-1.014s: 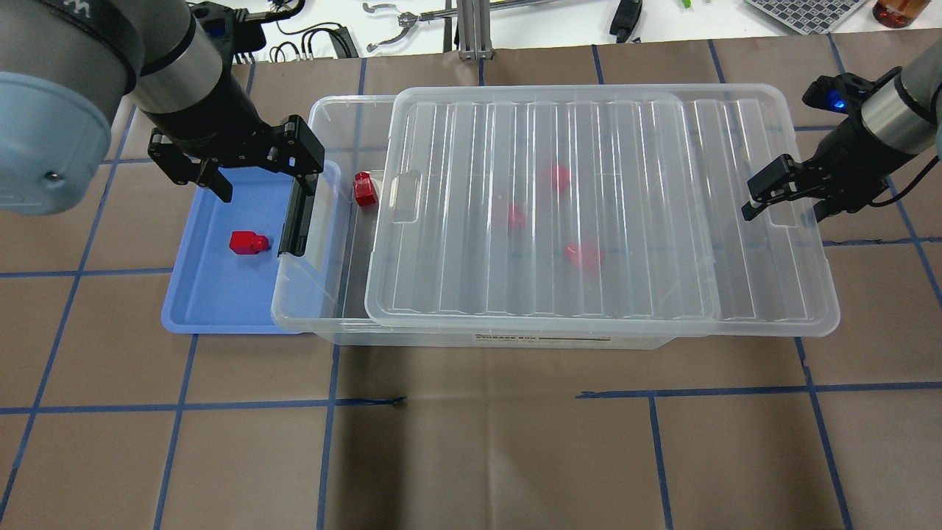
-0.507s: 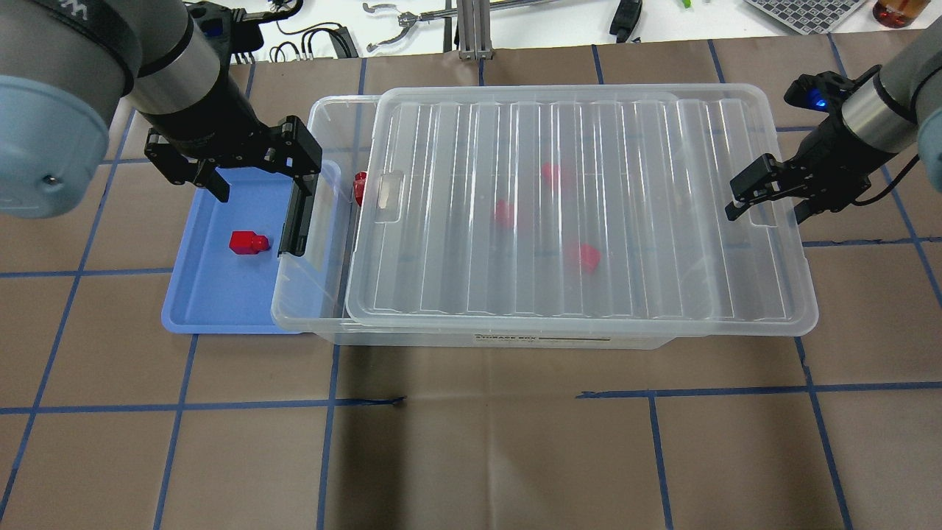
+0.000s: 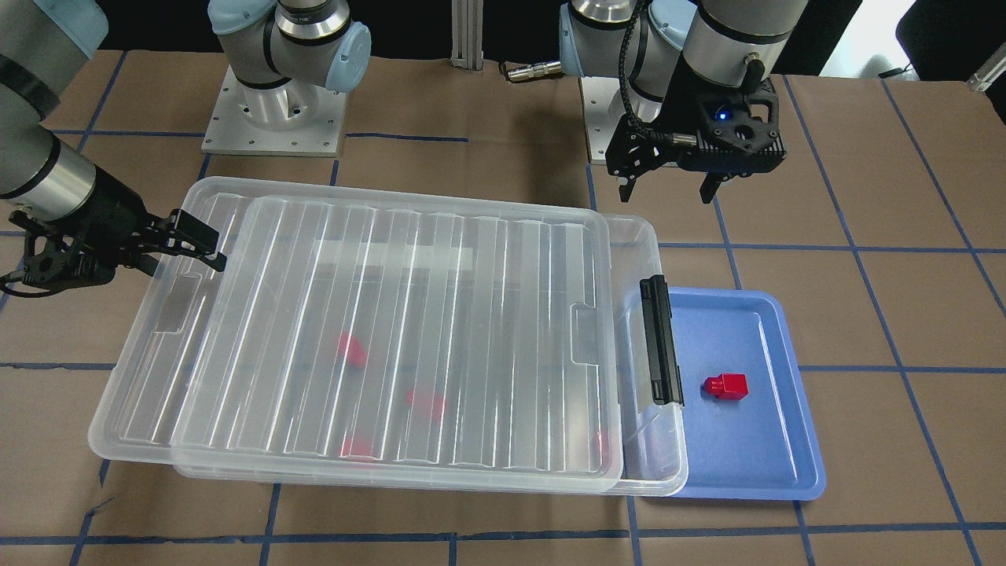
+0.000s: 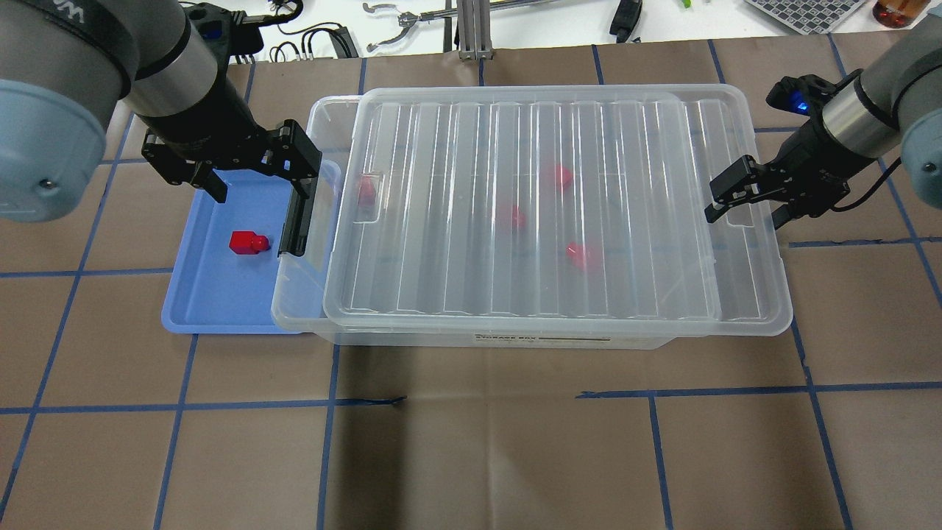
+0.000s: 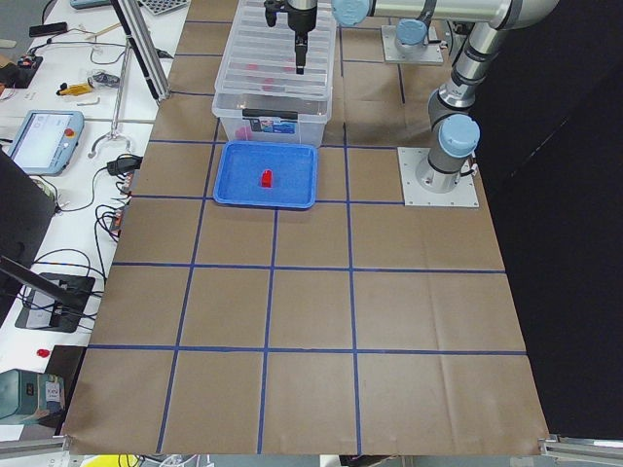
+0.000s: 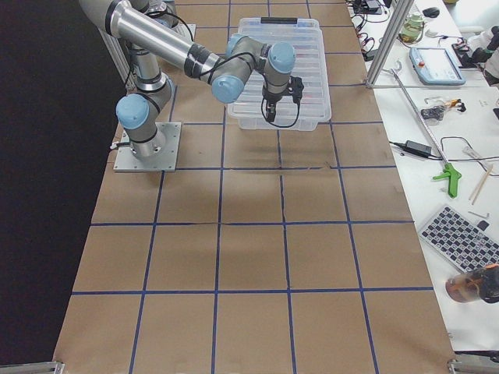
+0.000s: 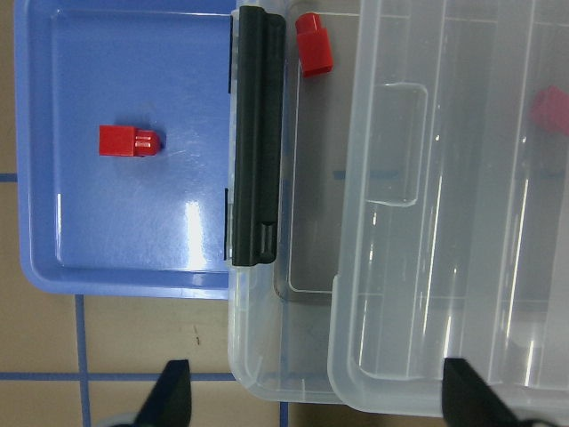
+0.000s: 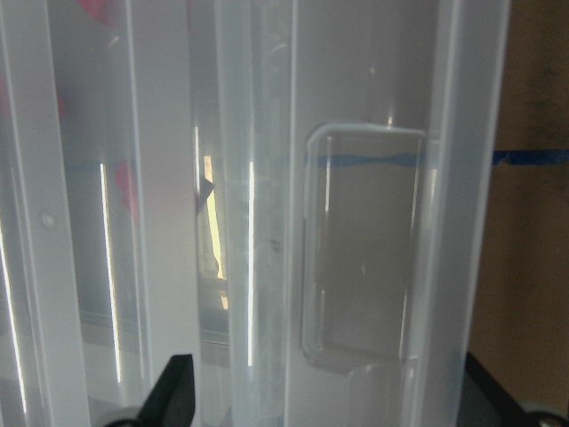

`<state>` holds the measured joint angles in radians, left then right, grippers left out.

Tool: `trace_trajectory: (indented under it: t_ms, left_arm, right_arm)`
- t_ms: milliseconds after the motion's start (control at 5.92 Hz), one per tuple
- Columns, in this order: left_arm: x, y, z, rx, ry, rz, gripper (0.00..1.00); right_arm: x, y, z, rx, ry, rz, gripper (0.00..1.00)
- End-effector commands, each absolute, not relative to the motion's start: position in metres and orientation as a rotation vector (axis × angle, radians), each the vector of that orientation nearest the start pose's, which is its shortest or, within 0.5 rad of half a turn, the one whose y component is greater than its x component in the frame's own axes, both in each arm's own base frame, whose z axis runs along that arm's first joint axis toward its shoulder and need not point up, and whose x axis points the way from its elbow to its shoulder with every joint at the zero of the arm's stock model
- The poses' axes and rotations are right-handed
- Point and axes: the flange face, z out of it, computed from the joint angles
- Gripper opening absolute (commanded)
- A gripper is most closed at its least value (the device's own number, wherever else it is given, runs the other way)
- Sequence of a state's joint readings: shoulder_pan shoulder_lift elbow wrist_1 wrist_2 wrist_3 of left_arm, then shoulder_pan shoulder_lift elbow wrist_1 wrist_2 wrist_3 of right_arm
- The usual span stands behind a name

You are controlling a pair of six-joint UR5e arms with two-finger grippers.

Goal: Place red block in blue tray from box

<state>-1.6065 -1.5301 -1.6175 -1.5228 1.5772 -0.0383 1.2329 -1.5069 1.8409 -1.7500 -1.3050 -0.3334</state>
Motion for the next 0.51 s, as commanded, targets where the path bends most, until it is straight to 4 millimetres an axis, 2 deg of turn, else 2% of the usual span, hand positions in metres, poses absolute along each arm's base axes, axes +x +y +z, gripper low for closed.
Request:
trace_trajectory:
  t_ms: [0,169,338]
  left_arm:
    - [-0.149,-0.47,0.49,-0.003,3.138,-0.07,0.98]
    - [-0.15,-0.48,0.485,-0.005,3.144,-0.055,0.98]
    - [-0.149,-0.479,0.488,-0.002,3.141,-0.063,0.98]
  right_arm:
    - [0.004,-0.507,0.348,0.011,2.835,0.092,1.0]
    - [0.009,-0.507,0.348,0.01,2.824,0.089,1.0]
    - [0.016,-0.507,0.349,0.013,2.817,0.092,1.0]
